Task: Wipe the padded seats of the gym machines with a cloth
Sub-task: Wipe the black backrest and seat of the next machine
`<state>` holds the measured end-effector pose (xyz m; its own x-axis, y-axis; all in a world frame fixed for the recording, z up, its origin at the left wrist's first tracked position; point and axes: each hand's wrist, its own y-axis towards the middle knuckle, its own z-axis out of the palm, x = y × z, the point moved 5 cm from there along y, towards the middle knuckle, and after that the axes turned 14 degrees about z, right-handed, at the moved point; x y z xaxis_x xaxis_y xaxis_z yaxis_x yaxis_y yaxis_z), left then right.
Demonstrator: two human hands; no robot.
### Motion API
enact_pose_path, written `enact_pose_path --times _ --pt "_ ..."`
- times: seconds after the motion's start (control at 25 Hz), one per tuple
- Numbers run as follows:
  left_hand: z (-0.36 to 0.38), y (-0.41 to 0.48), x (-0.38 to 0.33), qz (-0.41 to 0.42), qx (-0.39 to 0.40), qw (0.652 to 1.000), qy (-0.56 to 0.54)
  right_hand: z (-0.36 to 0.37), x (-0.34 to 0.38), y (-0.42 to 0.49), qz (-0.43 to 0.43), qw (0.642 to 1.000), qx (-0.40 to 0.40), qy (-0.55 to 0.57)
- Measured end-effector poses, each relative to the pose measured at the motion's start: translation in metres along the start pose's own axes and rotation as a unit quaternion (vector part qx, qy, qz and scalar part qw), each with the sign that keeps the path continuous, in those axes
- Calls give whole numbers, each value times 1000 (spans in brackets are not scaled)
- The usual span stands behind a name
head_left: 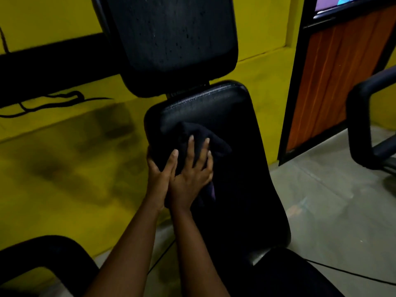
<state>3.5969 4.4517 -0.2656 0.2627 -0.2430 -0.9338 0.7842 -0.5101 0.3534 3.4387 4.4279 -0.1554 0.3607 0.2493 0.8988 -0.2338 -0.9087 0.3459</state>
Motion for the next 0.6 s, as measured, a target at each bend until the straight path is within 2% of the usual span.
enact_pose_path --times 0.04,0.08,0.16,0.24,0.32,0.44,0.48,0.52,0.6 --pt "24 -34 -80 -19 -13 1000 19 0 -12 -6 -22 999 25 -3" --pt "34 -60 -124 -22 -33 998 40 0 -32 -8 -19 999 30 12" --pt "31 -77 -110 0 -28 995 93 -3 -81 -4 26 1000 -8 9" --pt "29 -88 -88 -28 -11 993 117 -5 -125 -6 78 997 -19 -17" --pt "28 -100 -72 -62 -2 991 119 -10 -158 -7 140 990 -13 -33" --pt "27 -109 -69 -65 -8 993 98 -20 -174 4 236 971 -13 20" --pt "28 -108 -71 -66 -13 994 90 -23 -160 12 222 975 -5 34" --pt "29 -107 -72 -66 -13 995 80 -25 -136 22 164 985 16 46" --pt "30 -106 -70 -63 -23 995 77 -23 -83 39 -32 996 77 37"
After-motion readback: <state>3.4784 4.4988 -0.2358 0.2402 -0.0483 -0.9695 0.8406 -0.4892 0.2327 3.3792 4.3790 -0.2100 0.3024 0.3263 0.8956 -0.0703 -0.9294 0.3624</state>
